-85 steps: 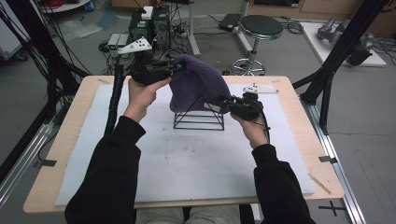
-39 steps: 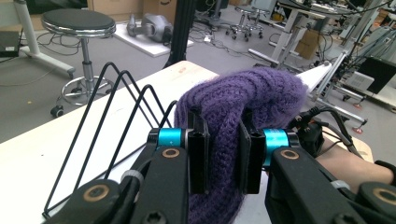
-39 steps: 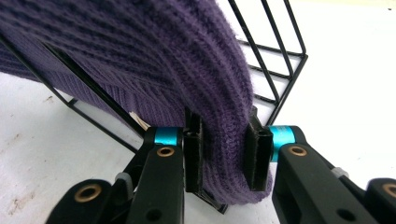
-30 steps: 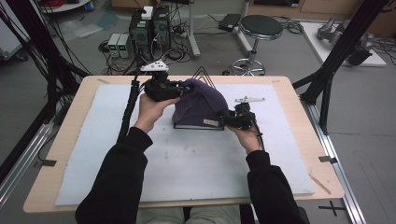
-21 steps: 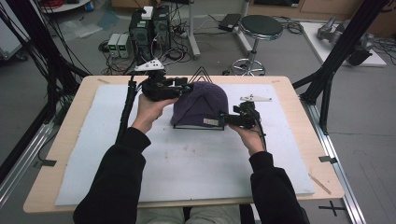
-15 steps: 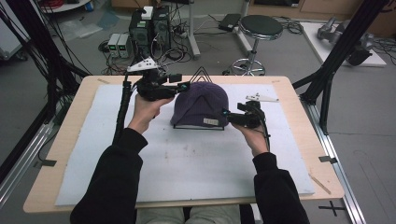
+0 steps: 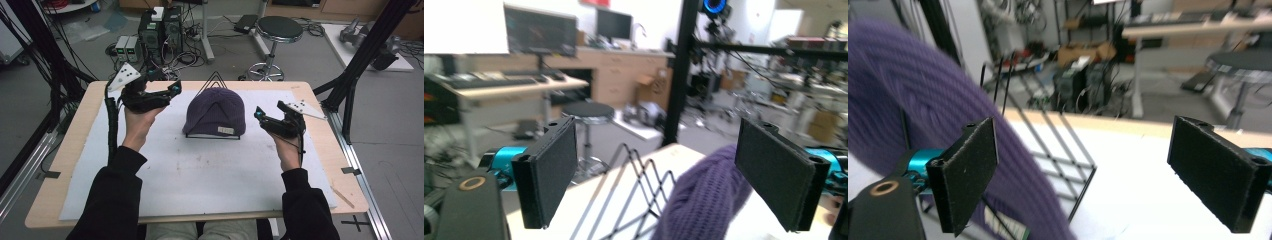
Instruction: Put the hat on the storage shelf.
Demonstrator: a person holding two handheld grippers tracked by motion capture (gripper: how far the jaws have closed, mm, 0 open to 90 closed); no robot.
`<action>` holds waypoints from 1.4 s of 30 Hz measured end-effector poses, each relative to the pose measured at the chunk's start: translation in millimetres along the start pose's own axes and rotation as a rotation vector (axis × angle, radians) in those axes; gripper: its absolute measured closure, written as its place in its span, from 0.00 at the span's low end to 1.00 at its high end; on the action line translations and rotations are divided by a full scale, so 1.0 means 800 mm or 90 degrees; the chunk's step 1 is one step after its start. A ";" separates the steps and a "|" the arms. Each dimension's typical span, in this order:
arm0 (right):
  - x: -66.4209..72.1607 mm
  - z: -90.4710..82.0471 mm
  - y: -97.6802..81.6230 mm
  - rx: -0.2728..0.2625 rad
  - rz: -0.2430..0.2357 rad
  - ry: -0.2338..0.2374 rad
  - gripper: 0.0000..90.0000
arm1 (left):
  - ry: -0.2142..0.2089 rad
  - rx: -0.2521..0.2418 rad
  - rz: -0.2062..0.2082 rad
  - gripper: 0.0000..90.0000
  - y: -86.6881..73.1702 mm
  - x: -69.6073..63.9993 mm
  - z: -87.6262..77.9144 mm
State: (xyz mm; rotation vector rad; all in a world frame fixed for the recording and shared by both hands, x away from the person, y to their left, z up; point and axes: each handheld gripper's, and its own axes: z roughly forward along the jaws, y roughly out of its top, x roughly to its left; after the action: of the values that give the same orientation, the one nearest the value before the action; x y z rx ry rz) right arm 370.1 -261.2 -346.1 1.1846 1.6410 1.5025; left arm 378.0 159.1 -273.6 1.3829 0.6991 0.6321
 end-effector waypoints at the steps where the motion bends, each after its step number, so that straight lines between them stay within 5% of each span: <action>1: 0.000 -0.005 0.002 -0.013 0.002 -0.005 0.13 | 0.010 -0.010 0.002 0.20 0.000 0.000 -0.006; 7: -0.003 -0.032 0.005 -0.099 -0.004 -0.028 0.13 | 0.067 -0.064 0.009 0.20 0.003 0.007 -0.045; 10: -0.007 -0.051 0.001 -0.172 -0.026 -0.039 0.13 | 0.093 -0.077 0.016 0.20 0.000 0.012 -0.065; 17: -0.015 -0.080 0.002 -0.229 -0.032 -0.062 0.12 | 0.177 -0.114 0.042 0.20 -0.016 0.017 -0.114; 26: -0.021 -0.100 -0.015 -0.223 -0.055 -0.102 0.12 | 0.248 -0.127 0.040 0.20 -0.039 0.028 -0.167; 36: -0.029 -0.107 -0.038 -0.181 -0.048 -0.125 0.12 | 0.305 -0.102 0.017 0.20 -0.095 0.044 -0.195; 42: -0.031 -0.104 -0.056 -0.162 -0.046 -0.136 0.12 | 0.314 -0.076 0.018 0.20 -0.119 0.048 -0.204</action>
State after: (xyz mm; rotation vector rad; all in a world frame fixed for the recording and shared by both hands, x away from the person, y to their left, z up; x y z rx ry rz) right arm 296.9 -317.6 -379.2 1.0917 1.2958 1.4363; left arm 278.7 285.7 -380.2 1.1348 1.0147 1.0386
